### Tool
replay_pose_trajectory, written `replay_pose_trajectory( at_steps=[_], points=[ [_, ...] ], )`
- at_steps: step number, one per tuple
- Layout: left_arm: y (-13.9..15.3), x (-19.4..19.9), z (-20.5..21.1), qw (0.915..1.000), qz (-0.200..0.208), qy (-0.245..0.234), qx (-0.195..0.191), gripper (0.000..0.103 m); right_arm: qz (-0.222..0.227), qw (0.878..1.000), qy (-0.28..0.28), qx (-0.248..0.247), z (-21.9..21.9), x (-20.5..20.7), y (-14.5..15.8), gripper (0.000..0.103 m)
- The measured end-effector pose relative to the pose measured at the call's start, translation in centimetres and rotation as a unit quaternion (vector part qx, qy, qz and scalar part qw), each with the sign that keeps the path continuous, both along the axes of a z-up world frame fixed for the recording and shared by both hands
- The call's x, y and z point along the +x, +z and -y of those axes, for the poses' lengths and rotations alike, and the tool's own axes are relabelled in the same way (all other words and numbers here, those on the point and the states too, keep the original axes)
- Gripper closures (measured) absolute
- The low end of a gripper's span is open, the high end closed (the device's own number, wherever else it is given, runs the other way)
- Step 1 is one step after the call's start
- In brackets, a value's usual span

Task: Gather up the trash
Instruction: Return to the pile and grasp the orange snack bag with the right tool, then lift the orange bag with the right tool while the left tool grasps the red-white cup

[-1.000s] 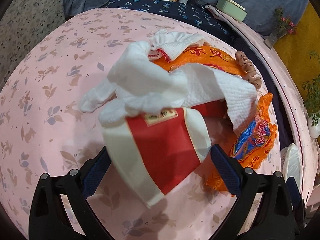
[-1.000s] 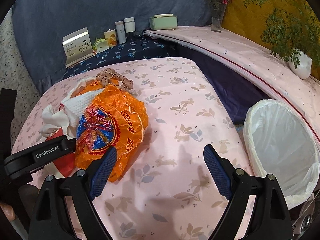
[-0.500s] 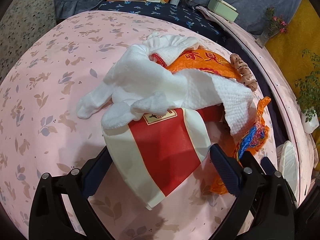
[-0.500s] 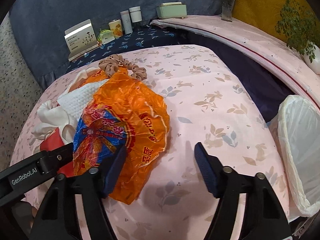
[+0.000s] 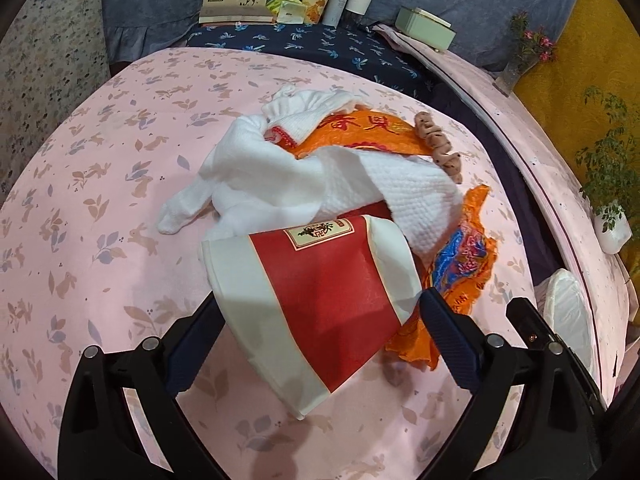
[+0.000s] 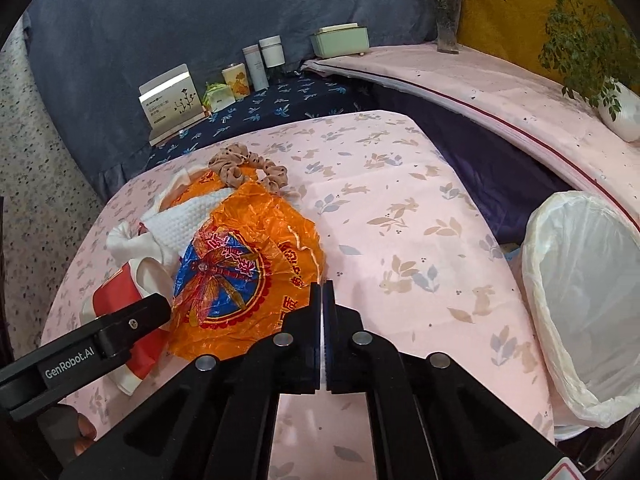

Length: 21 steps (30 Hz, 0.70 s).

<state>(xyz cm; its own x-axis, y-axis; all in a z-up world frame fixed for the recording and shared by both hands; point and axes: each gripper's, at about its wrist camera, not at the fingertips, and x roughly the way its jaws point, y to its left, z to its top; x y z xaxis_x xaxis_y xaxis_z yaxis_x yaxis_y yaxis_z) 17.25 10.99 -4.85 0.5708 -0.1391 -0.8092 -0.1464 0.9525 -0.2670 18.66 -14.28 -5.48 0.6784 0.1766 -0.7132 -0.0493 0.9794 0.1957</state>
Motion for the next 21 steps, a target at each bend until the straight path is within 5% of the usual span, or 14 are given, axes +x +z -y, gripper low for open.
replay_pose_trajectory(
  at_steps=[3,11,16,20,21],
  points=[
    [0.4,-0.3,0.4,0.9999,0.005,-0.001,0.009,0.01,-0.002,1.0,0.007,0.008,0.3,0.2,0.1,0.048],
    [0.2,0.1,-1.0,0.9994,0.003,0.015,0.033,0.01,-0.03,0.997,0.045,0.046,-0.9,3.2,-1.7,0.042],
    [-0.4,0.4,-2.4,0.9992,-0.001,0.027,0.029,0.01,-0.04,0.996,0.06,0.044,-2.4,4.3,-2.9,0.046],
    [-0.8,0.5,-2.5,0.9991,-0.005,0.028,0.032,0.01,-0.048,0.995,0.073,0.056,-2.9,4.3,-3.6,0.083],
    [-0.8,0.5,-2.5,0.999,-0.005,0.029,0.032,0.01,-0.047,0.995,0.074,0.054,-2.9,4.1,-3.6,0.085]
  ],
)
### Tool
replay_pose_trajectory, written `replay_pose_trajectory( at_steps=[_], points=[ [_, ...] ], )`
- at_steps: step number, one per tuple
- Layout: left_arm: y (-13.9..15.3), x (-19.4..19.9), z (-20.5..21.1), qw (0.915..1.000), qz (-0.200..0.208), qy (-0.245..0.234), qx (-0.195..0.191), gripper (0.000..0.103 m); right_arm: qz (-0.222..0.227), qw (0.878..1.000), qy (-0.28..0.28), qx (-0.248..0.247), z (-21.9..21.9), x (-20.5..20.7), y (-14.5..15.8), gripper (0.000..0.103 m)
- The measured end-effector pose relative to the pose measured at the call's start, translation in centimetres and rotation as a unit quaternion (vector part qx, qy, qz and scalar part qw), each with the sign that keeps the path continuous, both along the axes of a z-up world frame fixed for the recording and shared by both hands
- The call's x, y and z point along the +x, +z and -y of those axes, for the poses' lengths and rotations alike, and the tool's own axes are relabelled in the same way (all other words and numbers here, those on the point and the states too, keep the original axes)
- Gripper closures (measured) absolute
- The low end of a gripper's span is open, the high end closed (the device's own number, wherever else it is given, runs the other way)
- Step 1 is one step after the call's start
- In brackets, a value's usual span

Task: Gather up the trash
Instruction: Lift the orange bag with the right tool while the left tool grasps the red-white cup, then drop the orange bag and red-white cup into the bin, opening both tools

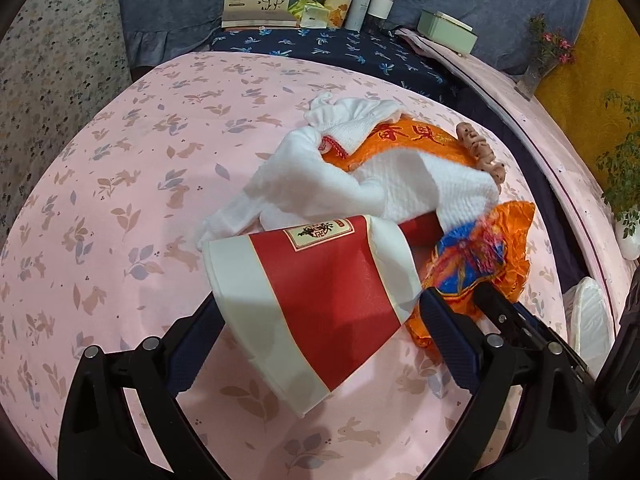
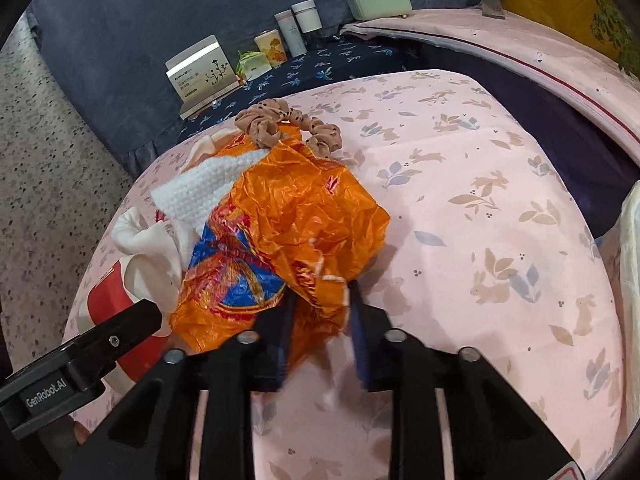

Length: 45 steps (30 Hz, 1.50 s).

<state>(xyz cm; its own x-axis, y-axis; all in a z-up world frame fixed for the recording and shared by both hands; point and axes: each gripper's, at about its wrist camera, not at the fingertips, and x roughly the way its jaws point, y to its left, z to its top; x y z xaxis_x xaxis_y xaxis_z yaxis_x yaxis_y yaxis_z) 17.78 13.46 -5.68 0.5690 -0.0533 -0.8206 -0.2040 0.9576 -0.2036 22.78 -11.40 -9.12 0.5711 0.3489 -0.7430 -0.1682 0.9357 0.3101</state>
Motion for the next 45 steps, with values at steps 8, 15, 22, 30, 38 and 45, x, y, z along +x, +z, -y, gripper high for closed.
replay_pose_trajectory(
  at_steps=[8,15,22,30,38,45],
  points=[
    [0.8,-0.7,1.8,0.9998,0.007,-0.017,0.0,0.01,0.041,0.999,-0.022,0.0,2.8,-2.9,2.5,0.09],
    [2.8,-1.9,5.6,0.9983,0.028,-0.051,0.008,0.01,0.08,0.994,-0.071,-0.004,7.7,-5.1,5.7,0.09],
    [5.0,-2.9,11.2,0.9934,0.049,-0.101,0.021,0.01,0.105,0.987,-0.12,-0.018,12.8,-7.1,8.2,0.09],
    [6.6,-3.5,18.2,0.9832,0.068,-0.164,0.043,0.01,0.107,0.978,-0.175,-0.033,18.6,-8.8,8.9,0.09],
    [6.6,-3.9,24.9,0.9693,0.07,-0.23,0.051,0.01,0.098,0.967,-0.232,-0.05,24.5,-10.5,8.5,0.09],
    [6.3,-4.2,29.3,0.9573,0.068,-0.277,0.045,0.01,0.076,0.958,-0.269,-0.062,28.1,-11.4,7.0,0.09]
  ],
)
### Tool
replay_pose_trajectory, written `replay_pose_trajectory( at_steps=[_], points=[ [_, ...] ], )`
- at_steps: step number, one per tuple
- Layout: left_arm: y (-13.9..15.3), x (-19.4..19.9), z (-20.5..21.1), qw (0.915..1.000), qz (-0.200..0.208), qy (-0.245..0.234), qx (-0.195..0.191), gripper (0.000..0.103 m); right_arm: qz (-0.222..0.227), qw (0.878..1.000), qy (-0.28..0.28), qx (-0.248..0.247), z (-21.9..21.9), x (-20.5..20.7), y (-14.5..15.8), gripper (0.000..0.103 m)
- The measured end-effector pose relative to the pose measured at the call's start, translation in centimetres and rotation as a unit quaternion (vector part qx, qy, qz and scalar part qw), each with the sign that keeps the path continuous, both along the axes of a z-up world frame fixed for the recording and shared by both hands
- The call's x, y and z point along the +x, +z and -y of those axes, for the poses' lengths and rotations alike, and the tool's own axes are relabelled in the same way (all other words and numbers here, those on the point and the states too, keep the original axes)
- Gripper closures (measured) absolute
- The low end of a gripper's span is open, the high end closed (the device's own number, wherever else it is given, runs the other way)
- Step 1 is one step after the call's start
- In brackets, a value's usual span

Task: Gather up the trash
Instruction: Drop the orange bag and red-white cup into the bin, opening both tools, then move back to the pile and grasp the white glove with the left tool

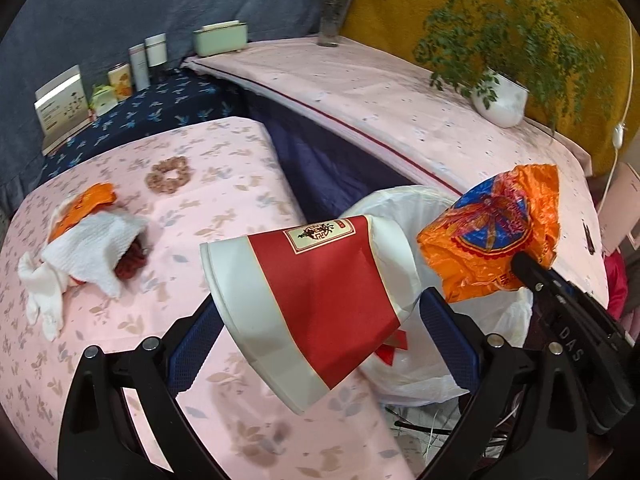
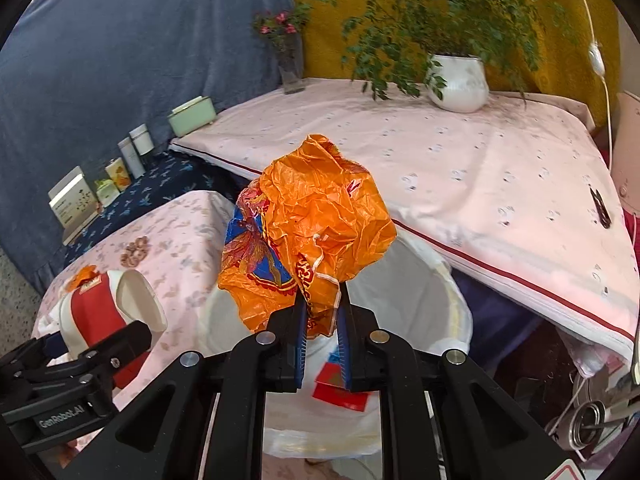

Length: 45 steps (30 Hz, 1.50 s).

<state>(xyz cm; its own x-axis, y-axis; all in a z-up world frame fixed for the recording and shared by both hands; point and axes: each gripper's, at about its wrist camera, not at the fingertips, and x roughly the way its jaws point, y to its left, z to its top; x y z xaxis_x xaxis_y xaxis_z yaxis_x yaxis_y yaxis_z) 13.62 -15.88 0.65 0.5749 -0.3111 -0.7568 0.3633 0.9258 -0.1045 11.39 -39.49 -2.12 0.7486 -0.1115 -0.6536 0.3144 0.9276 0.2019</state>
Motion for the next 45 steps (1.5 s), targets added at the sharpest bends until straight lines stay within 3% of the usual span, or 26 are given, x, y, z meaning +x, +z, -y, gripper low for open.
replay_pose_trajectory(
  at_steps=[10,15,23,45],
  points=[
    [0.0,0.8,2.9,0.9982,-0.017,-0.046,-0.034,0.01,-0.009,1.0,-0.025,0.001,2.1,-0.3,-0.9,0.085],
    [0.1,1.1,3.3,0.9977,-0.016,-0.053,-0.039,0.008,-0.002,1.0,-0.029,-0.006,2.2,-0.4,-0.6,0.057],
    [0.1,1.2,2.2,0.9986,-0.01,-0.035,-0.039,0.007,0.003,0.999,-0.031,-0.006,1.8,-0.6,-0.3,0.045],
    [1.7,1.3,-5.1,0.9979,0.014,0.036,-0.053,0.007,0.018,0.999,0.021,-0.023,-4.6,-0.4,2.3,0.037]
  ],
)
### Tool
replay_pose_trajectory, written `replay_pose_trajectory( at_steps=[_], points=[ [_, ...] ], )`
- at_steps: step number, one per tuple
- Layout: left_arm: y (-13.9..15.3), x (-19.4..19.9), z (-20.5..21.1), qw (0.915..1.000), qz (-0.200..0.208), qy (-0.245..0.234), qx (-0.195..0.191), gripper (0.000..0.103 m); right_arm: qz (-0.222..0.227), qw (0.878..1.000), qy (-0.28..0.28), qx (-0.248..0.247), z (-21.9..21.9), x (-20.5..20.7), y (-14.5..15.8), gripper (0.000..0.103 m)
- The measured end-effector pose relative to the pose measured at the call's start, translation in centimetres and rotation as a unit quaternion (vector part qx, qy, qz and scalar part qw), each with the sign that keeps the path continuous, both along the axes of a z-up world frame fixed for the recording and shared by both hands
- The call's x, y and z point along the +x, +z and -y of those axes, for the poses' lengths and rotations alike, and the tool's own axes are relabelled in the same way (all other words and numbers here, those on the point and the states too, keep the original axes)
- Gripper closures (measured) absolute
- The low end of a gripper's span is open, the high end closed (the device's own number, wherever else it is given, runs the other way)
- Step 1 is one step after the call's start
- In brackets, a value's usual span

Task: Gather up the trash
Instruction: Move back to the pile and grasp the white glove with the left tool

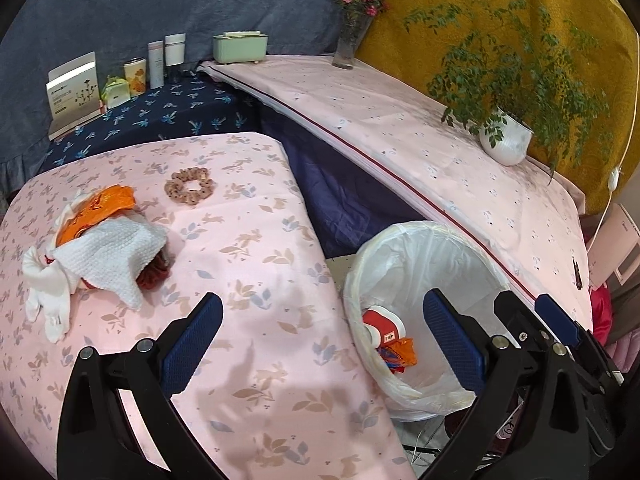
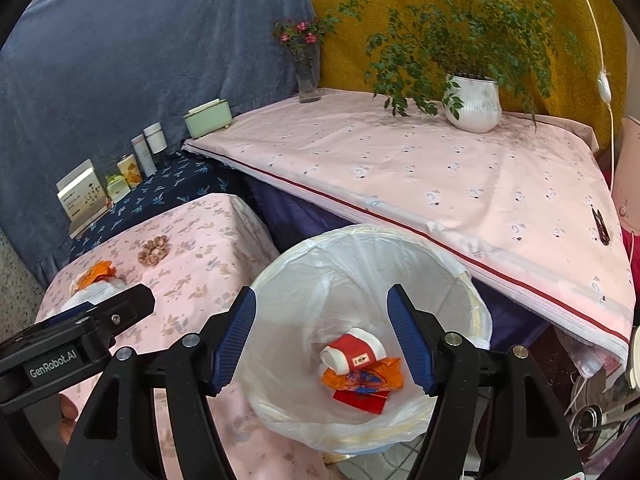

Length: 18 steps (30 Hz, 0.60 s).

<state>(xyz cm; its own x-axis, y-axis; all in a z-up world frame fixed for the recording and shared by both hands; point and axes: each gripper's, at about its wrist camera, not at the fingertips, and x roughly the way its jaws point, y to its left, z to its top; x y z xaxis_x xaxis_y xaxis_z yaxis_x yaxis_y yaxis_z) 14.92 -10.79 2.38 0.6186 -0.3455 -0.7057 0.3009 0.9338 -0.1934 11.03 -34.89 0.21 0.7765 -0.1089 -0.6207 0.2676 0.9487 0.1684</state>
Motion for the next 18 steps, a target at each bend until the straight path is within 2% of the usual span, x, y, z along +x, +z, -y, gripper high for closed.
replay_pose_trajectory(
  at_steps=[6,18],
  points=[
    [0.1,0.3,-3.1,0.9996,-0.001,0.028,-0.003,0.007,0.003,1.0,0.017,-0.011,-2.6,0.4,0.6,0.03],
    [-0.6,1.1,-10.5,0.9956,-0.005,0.093,0.011,0.007,-0.003,0.998,0.06,-0.022,-8.1,1.7,0.8,0.029]
  ],
)
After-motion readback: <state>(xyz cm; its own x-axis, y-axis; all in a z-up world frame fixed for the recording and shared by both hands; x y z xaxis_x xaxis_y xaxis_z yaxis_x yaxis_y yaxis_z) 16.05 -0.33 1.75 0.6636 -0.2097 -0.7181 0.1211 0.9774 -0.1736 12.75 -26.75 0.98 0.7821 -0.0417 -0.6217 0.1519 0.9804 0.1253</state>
